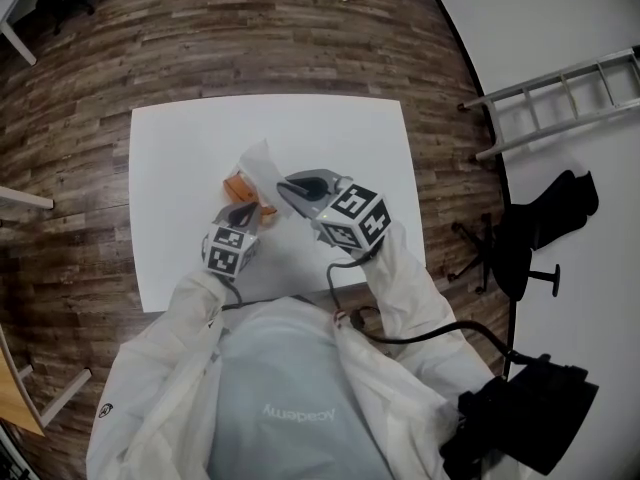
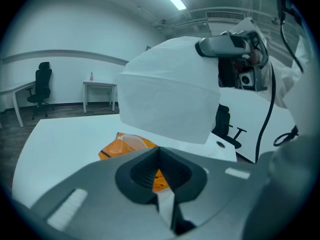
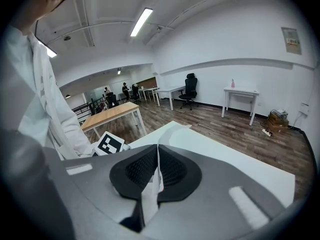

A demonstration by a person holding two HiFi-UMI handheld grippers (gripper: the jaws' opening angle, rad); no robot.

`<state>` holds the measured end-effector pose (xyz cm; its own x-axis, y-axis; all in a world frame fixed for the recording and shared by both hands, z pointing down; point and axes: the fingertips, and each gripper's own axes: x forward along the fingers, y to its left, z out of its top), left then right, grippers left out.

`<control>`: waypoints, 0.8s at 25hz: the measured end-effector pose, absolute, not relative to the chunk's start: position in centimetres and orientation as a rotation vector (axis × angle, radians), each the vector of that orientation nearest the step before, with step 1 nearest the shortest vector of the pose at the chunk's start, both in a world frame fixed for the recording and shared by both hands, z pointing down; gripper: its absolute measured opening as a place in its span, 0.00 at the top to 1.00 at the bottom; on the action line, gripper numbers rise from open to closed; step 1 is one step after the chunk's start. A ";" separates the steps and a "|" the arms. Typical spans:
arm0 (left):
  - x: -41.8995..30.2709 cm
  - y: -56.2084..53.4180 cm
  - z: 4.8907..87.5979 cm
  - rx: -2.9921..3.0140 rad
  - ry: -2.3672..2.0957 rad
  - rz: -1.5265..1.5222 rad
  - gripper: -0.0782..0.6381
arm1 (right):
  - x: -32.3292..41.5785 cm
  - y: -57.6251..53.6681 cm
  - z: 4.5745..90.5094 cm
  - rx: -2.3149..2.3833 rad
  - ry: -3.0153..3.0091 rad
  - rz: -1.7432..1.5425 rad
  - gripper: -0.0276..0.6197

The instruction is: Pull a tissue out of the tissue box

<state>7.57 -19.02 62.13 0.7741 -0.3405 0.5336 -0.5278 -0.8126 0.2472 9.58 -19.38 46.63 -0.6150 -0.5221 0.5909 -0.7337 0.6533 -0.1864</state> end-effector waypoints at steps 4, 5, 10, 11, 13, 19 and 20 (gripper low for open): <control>6.9 -19.0 61.7 2.595 -0.669 0.674 0.89 | 9.9 -19.3 46.5 1.008 -2.388 0.576 0.95; 6.8 -19.0 61.5 2.598 -0.672 0.673 0.89 | 9.9 -19.3 46.5 1.013 -2.391 0.578 0.95; 5.8 -19.4 60.6 2.615 -0.702 0.674 0.89 | 10.3 -19.0 46.6 1.041 -2.402 0.591 0.95; 5.7 -19.4 60.3 2.618 -0.707 0.675 0.89 | 10.4 -18.9 46.6 1.049 -2.405 0.595 0.95; 5.4 -19.6 59.7 2.627 -0.715 0.674 0.89 | 10.8 -18.9 46.7 1.068 -2.409 0.605 0.95; 4.1 -20.2 57.9 2.649 -0.753 0.661 0.89 | 11.4 -19.0 46.5 1.124 -2.433 0.621 0.95; 3.9 -20.2 57.6 2.653 -0.759 0.658 0.89 | 11.6 -19.0 46.4 1.136 -2.436 0.622 0.95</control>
<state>3.94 -20.24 57.63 0.7550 -0.4194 0.5040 -0.5587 -0.8138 0.1597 11.62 -18.96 46.42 -0.6009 -0.6166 0.5086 -0.7849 0.5754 -0.2297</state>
